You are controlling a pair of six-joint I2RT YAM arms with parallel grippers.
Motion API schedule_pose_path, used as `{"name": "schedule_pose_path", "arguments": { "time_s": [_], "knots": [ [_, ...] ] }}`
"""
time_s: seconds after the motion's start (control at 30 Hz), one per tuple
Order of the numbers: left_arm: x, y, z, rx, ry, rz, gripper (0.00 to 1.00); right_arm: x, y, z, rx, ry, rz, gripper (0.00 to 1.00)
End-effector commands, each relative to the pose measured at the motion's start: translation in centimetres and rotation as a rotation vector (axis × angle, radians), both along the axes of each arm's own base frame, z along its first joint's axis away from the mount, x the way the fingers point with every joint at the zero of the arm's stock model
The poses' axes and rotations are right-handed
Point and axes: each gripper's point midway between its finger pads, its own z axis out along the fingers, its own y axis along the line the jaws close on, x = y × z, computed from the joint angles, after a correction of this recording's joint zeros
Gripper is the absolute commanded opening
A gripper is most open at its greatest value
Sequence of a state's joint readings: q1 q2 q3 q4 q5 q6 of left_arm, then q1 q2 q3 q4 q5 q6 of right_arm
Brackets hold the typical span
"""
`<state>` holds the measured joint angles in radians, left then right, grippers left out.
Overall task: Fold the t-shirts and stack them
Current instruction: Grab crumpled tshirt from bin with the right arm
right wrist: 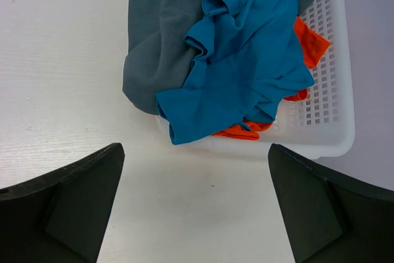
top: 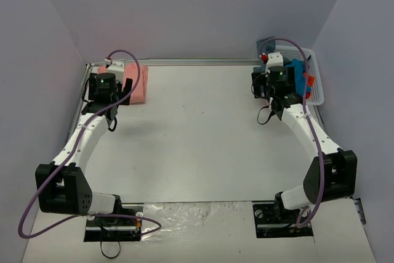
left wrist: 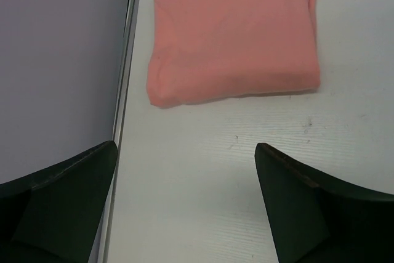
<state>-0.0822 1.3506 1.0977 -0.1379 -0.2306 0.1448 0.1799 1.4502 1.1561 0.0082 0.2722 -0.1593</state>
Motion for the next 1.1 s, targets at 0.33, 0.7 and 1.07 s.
{"name": "schedule_pose_path", "arguments": {
  "time_s": [0.33, 0.7, 1.07],
  "knots": [
    [-1.2, -3.8, -0.4, -0.128, 0.069, -0.187, 0.94, 0.1, -0.2, 3.7, -0.093, -0.103, 0.018, 1.0],
    [-1.7, -2.5, 0.6, -0.119, 0.029, -0.116, 0.94, 6.8, -2.4, 3.1, -0.25, -0.06, -0.077, 1.0],
    [-1.7, -2.7, 0.1, -0.131, 0.023, -0.143, 0.94, 12.6, -7.0, -3.3, -0.148, 0.094, -0.235, 1.0]
  ]
}}
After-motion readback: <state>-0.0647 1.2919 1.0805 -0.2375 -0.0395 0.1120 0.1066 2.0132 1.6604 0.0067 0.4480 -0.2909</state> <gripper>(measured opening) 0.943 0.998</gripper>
